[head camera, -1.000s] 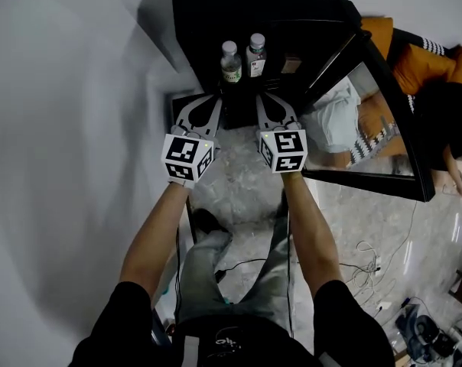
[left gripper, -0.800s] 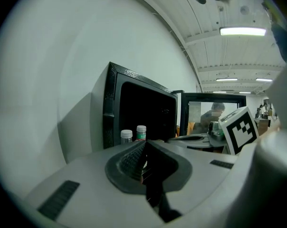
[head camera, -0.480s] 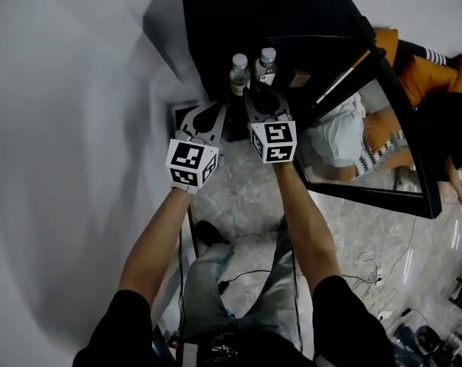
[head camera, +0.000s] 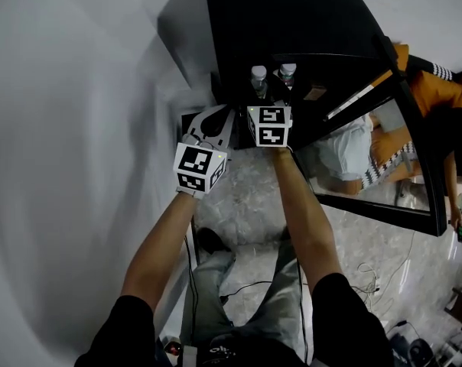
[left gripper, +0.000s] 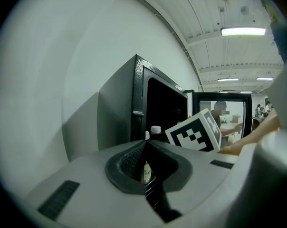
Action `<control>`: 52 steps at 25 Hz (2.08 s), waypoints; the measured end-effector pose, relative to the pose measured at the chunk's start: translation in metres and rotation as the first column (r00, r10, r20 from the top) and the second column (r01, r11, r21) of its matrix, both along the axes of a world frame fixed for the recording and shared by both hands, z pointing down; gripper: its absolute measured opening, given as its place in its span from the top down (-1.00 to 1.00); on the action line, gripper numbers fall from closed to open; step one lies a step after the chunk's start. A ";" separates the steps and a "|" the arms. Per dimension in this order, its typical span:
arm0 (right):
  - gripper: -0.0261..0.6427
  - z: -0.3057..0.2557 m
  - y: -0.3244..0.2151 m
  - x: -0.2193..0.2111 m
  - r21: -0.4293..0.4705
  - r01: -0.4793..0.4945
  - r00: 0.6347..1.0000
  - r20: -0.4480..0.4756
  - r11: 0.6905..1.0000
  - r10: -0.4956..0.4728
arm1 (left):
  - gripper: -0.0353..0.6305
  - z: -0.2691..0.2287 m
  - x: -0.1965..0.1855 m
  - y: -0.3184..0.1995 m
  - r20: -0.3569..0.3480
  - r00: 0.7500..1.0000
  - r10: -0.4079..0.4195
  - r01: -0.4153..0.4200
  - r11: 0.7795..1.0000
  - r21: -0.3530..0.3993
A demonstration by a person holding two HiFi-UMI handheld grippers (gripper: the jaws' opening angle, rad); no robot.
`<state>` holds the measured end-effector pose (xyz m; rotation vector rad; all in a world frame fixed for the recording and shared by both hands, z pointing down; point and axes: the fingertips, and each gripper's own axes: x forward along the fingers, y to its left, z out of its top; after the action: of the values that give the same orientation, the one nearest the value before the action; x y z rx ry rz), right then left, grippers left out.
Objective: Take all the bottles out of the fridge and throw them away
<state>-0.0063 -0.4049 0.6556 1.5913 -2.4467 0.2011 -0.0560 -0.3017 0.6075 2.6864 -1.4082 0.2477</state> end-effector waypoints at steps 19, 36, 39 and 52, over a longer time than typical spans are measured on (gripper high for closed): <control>0.34 -0.022 0.030 0.024 -0.019 -0.031 0.999 0.019 0.999 0.031 | 0.89 -0.025 -0.019 0.008 -0.014 0.999 -0.046 0.046 0.999 -0.003; 0.34 -0.207 0.160 0.088 0.051 0.109 0.994 0.005 0.993 -0.109 | 0.89 -0.173 0.003 0.081 -0.030 0.981 -0.193 0.194 0.980 0.050; 0.34 -0.225 0.168 0.094 0.062 0.129 0.992 -0.002 0.990 -0.129 | 0.89 -0.194 0.007 0.087 -0.033 0.978 -0.208 0.210 0.975 0.071; 0.34 -0.258 0.199 0.016 0.102 0.303 0.953 -0.006 0.948 -0.304 | 0.89 -0.218 -0.061 0.135 -0.022 0.938 -0.345 0.346 0.933 0.103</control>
<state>0.0097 -0.2062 0.3974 1.2253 -2.7060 0.0334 -0.1174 -0.1671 0.3890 2.4500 -1.9071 0.1415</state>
